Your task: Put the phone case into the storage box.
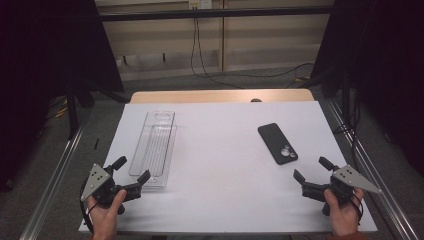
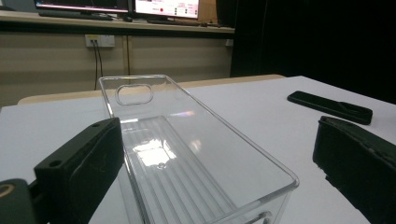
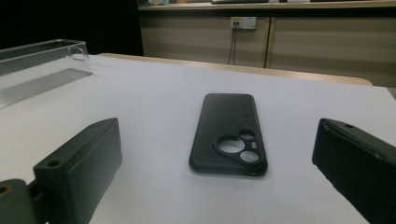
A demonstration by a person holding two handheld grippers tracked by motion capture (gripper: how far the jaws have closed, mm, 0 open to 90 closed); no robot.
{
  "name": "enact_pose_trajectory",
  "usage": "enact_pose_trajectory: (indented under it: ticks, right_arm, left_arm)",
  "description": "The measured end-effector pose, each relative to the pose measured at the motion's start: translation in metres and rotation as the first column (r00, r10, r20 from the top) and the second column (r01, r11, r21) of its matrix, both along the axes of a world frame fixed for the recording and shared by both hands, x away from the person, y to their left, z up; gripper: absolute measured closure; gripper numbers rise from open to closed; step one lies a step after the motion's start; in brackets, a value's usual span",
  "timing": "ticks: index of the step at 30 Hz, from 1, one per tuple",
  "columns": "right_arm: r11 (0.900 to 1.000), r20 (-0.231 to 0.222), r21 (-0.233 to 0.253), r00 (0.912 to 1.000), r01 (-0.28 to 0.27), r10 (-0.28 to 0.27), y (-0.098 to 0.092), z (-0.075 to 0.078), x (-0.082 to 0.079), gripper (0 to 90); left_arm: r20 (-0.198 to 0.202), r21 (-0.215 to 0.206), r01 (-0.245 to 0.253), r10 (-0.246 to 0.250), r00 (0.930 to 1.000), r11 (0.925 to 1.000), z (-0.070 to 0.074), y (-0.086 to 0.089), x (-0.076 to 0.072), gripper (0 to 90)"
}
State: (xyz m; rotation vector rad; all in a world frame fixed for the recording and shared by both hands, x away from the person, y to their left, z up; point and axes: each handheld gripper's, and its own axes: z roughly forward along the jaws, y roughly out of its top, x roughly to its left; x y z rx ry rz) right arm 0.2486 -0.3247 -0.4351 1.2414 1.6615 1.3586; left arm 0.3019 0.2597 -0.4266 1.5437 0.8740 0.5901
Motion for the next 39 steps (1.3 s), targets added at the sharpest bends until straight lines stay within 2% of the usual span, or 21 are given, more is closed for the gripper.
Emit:
enact_pose_trajectory:
  ticks: [5, 9, 13, 17, 18, 23, 26, 33, 39]
  right_arm:
    - [1.000, -0.014, -0.022, 0.9998, 0.016, -0.016, 0.000, -0.002, 0.000, 1.9]
    - [0.999, -0.013, -0.034, 0.9996, 0.026, -0.026, -0.002, -0.003, 0.001, 1.7]
    - [1.000, -0.002, -0.018, 1.0000, 0.010, -0.010, 0.000, -0.003, 0.000, 0.0]
    - [1.000, 0.003, -0.012, 0.9998, -0.018, 0.018, 0.004, -0.002, -0.002, 0.0]
    - [0.999, 0.006, -0.018, 0.9996, -0.028, 0.028, 0.006, -0.001, -0.002, 0.0]
    - [0.998, 0.014, -0.023, 0.9986, -0.050, 0.051, 0.012, 0.000, -0.002, 0.0]
    - [0.998, 0.019, -0.014, 0.9983, -0.055, 0.055, 0.014, 0.000, 0.002, 0.0]
    - [0.997, 0.021, -0.028, 0.9968, -0.076, 0.077, 0.021, 0.002, 0.013, 0.0]
    - [0.997, 0.018, -0.029, 0.9972, -0.072, 0.072, 0.019, 0.003, 0.023, 0.2]
  left_arm:
    - [-0.015, -0.017, -0.014, 0.014, 0.9998, 0.9998, 0.000, 0.000, 0.002, 2.1]
    - [-0.018, -0.010, -0.009, 0.009, 0.9998, 0.9999, -0.001, -0.001, 0.001, 2.1]
    - [-0.017, -0.010, -0.014, 0.014, 0.9998, 0.9999, 0.000, 0.000, 0.000, 2.1]
    - [-0.018, -0.006, 0.007, -0.007, 0.9998, 1.0000, 0.000, -0.001, 0.000, 2.1]
    - [-0.015, -0.019, 0.019, -0.019, 0.9997, 0.9996, 0.000, -0.002, -0.002, 2.1]
    - [-0.009, -0.013, 0.025, -0.025, 0.9997, 0.9996, 0.001, 0.000, -0.004, 2.1]
    - [-0.008, -0.003, 0.030, -0.030, 0.9995, 0.9995, 0.000, 0.002, -0.003, 1.9]
    - [-0.017, -0.001, 0.016, -0.016, 0.9997, 0.9999, -0.001, 0.003, -0.002, 2.0]
    - [-0.024, -0.003, 0.018, -0.019, 0.9995, 0.9998, -0.002, 0.002, -0.002, 2.0]
